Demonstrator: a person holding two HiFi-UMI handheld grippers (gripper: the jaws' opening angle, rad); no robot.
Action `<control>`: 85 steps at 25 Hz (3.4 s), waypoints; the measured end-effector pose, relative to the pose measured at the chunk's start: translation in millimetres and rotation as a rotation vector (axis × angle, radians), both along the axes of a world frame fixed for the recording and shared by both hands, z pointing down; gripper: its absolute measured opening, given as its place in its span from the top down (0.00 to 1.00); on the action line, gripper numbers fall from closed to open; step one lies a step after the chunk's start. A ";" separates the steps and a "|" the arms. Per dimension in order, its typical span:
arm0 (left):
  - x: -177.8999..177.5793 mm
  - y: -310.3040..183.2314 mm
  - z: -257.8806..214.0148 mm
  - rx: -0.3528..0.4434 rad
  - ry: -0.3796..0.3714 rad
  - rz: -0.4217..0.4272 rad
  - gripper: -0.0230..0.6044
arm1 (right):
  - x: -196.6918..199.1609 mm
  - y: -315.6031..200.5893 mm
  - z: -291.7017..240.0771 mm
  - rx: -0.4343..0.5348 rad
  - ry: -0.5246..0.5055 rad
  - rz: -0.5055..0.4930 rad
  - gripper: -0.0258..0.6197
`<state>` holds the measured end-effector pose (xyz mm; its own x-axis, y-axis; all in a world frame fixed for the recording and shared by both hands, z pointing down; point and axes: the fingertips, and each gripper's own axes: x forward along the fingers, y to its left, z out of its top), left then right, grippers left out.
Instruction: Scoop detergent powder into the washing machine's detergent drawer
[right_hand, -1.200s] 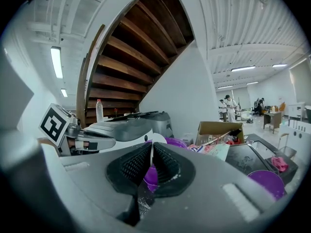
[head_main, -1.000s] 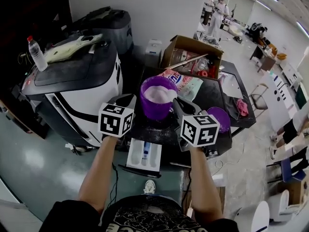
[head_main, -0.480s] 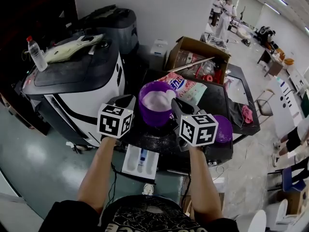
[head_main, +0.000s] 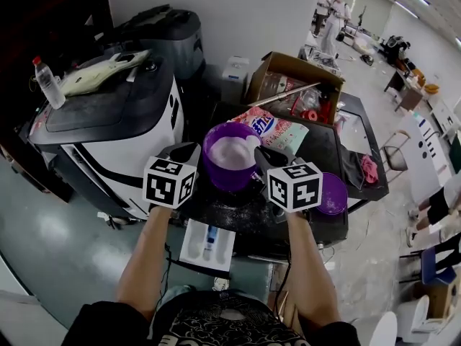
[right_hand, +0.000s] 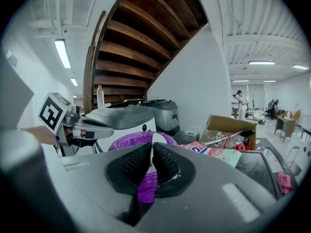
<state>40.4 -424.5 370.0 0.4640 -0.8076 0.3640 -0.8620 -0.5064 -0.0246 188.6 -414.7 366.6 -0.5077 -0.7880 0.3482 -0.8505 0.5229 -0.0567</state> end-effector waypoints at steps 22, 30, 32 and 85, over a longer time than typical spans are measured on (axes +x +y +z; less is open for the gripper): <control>8.4 -26.4 13.0 -0.020 0.070 0.341 0.96 | -12.3 -28.1 34.3 -0.206 0.471 0.113 0.91; 10.9 -27.5 15.3 -0.022 0.089 0.462 0.96 | -11.8 -40.3 42.7 -0.330 0.649 0.164 0.91; 11.7 -26.7 15.3 -0.020 0.090 0.487 0.96 | -10.7 -42.1 46.7 -0.364 0.683 0.173 0.91; 2.7 -17.9 19.6 -0.053 0.126 0.564 0.96 | -71.5 -24.7 69.7 -0.864 0.489 0.047 0.91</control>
